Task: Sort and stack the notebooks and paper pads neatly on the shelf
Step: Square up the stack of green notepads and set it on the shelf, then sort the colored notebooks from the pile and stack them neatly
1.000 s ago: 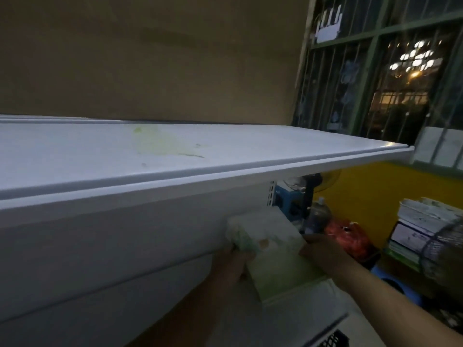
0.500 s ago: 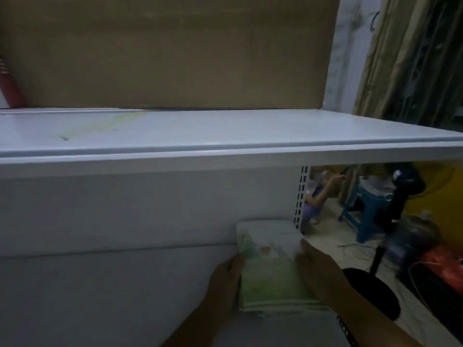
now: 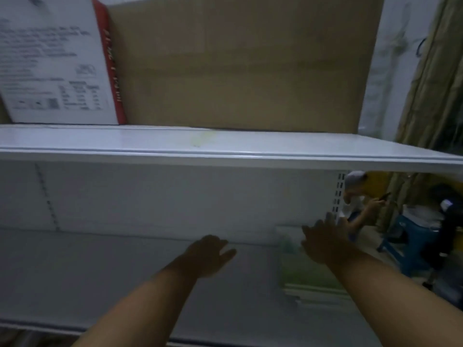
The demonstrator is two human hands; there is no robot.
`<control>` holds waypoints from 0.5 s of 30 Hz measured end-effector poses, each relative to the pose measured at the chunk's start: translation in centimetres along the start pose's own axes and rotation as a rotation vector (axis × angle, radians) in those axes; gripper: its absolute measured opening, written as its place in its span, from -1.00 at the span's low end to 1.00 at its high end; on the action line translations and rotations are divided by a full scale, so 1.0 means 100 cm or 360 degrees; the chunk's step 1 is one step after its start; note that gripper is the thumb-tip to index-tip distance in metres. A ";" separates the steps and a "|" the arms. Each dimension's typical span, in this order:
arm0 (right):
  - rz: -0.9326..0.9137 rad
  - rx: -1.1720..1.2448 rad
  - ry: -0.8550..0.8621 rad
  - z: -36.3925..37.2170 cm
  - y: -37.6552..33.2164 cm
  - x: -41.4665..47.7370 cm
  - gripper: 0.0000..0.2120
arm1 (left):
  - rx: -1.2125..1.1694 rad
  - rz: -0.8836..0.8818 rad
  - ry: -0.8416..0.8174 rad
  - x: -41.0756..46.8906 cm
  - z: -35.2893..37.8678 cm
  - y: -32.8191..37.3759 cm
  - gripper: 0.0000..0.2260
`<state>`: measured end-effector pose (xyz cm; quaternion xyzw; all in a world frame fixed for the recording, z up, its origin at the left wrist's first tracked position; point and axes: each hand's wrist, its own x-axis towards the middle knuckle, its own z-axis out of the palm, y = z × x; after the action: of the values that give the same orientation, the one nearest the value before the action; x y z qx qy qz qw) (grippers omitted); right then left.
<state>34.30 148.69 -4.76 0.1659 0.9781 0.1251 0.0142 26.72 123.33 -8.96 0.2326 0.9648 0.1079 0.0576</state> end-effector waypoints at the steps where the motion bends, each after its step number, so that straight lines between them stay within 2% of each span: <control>1: -0.0123 0.0011 0.0041 -0.014 -0.024 -0.002 -0.53 | 0.0018 -0.0031 0.0072 -0.009 -0.017 -0.026 -0.44; 3: -0.0427 0.0084 0.0126 -0.046 -0.090 -0.007 -0.48 | 0.0113 -0.0074 0.0222 -0.034 -0.055 -0.078 -0.45; 6: -0.0812 0.0216 0.0259 -0.077 -0.207 -0.031 -0.45 | 0.0351 -0.0255 0.0297 -0.093 -0.112 -0.159 -0.45; 11: -0.1377 0.0289 0.0207 -0.121 -0.386 -0.091 -0.44 | 0.0501 -0.0560 0.0461 -0.223 -0.156 -0.288 -0.45; 13: -0.1538 0.0334 0.0188 -0.138 -0.443 -0.117 -0.42 | 0.0506 -0.0713 0.0439 -0.273 -0.159 -0.333 -0.45; 15: -0.1682 0.0329 0.0295 -0.154 -0.493 -0.140 -0.40 | 0.0460 -0.0871 0.0330 -0.319 -0.162 -0.372 -0.43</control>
<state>30.67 95.33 -2.35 -0.3595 0.9326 0.0181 -0.0274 36.10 73.33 -0.08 -0.0419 0.9976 -0.0267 -0.0476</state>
